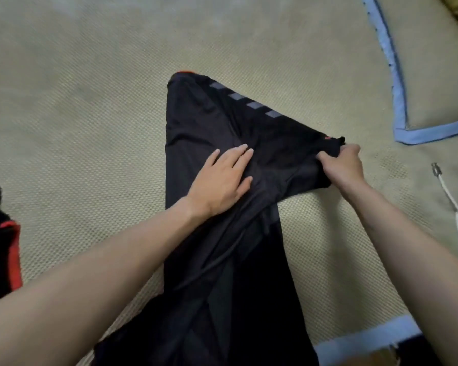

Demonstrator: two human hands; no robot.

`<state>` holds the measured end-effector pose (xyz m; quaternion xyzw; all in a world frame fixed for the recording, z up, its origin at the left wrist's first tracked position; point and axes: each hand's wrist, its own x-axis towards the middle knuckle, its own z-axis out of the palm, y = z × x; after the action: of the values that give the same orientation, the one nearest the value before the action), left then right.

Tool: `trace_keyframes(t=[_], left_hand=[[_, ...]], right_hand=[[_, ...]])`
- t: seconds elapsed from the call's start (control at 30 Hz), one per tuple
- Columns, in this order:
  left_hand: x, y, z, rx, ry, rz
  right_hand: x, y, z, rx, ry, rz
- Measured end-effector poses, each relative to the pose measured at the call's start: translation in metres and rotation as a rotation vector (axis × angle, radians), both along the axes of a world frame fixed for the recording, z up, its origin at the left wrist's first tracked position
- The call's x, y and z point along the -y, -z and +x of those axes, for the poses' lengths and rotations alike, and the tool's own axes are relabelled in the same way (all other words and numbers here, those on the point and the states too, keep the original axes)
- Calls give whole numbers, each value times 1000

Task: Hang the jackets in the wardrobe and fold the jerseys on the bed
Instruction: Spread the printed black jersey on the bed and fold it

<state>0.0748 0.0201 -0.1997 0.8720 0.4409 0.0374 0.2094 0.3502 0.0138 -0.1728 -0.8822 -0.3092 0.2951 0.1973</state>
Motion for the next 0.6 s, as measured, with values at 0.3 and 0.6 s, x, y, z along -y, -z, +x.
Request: trace_keyframes(t=[0.3,0.6], left_hand=[[181,-16,-141,-204,-97,-353],[266,-43,-179,-53,-162,-596]], right_hand=[[126,-5,-105,-116,-394,-177],[207,7,-213,-767,-77,-393]])
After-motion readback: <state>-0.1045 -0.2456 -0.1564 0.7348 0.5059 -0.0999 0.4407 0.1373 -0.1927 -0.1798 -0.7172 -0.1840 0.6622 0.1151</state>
